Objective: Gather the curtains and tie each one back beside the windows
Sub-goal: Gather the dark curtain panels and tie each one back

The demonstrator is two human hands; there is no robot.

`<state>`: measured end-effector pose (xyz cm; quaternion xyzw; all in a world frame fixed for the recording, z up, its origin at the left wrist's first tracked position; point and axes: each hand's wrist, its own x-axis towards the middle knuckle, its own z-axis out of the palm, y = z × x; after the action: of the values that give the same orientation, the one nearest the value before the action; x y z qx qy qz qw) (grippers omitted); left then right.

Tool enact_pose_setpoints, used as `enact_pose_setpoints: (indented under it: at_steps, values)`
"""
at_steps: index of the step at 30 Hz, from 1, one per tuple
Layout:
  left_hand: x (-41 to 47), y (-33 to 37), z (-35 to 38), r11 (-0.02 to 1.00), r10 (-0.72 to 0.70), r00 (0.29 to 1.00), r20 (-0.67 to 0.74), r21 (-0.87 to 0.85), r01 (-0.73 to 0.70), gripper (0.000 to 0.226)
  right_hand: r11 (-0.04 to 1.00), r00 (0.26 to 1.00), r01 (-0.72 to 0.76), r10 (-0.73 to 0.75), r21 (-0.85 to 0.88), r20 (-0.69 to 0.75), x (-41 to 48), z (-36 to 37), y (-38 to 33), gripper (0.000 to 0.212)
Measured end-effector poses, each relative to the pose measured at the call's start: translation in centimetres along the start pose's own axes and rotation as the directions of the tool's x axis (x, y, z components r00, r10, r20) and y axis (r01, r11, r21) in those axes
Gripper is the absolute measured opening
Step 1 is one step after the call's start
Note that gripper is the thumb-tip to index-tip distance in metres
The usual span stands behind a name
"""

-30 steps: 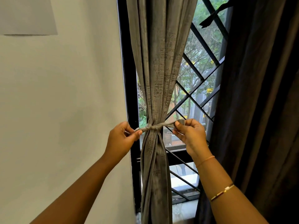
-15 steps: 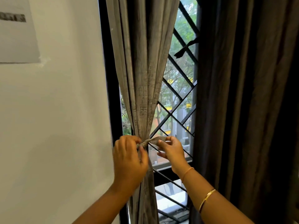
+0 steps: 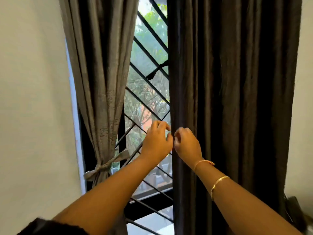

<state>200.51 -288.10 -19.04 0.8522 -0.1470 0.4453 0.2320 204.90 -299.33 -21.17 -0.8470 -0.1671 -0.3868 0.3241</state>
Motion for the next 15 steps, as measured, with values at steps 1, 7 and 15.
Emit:
enact_pose_setpoints:
  at_steps: [1, 7, 15]
  values:
    - [1.0, 1.1, 1.0, 0.997, -0.052, 0.998, -0.036, -0.054, 0.050, 0.015, 0.997, 0.997, 0.062, -0.064, -0.043, -0.049, 0.3, -0.6, 1.1, 0.011]
    - [6.0, 6.5, 5.4, 0.982, -0.161, 0.979, -0.123, -0.120, 0.146, 0.028, 0.995, 0.992, 0.093, -0.095, -0.028, -0.082, 3.6, -2.9, 6.9, 0.053]
    - [11.2, 6.7, 4.0, 0.950, -0.311, 0.939, -0.144, -0.037, 0.309, 0.052, 0.894, 0.908, 0.288, -0.369, 0.344, 0.199, 6.8, -0.8, 4.8, 0.027]
